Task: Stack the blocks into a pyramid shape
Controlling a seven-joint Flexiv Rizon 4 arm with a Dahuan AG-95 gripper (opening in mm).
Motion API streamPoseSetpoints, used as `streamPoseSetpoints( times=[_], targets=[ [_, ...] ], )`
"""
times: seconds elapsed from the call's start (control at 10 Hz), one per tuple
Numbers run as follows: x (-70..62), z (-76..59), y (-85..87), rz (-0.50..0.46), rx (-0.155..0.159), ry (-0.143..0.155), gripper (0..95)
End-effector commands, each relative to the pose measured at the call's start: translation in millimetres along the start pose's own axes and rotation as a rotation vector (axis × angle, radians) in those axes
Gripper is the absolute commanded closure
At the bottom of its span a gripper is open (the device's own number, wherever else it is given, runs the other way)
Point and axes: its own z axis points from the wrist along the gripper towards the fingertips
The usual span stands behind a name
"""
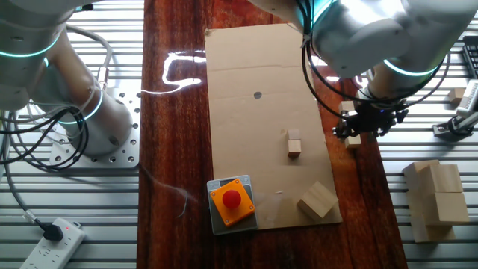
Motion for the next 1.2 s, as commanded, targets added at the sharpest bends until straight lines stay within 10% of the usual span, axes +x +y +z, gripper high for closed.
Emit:
streamPoseSetpoints(
  times=[0.1, 0.5, 0.8, 1.2],
  targets=[
    [-0.6, 5.7, -0.5, 0.000, 0.006, 0.001, 38.0],
    [-0.8, 15.8, 1.5, 0.004, 0.016, -0.003, 38.0],
    [-3.1, 21.7, 6.3, 0.015, 0.024, -0.007, 95.0],
    [-3.0, 20.9, 9.8, 0.019, 0.022, -0.003, 95.0]
  ],
)
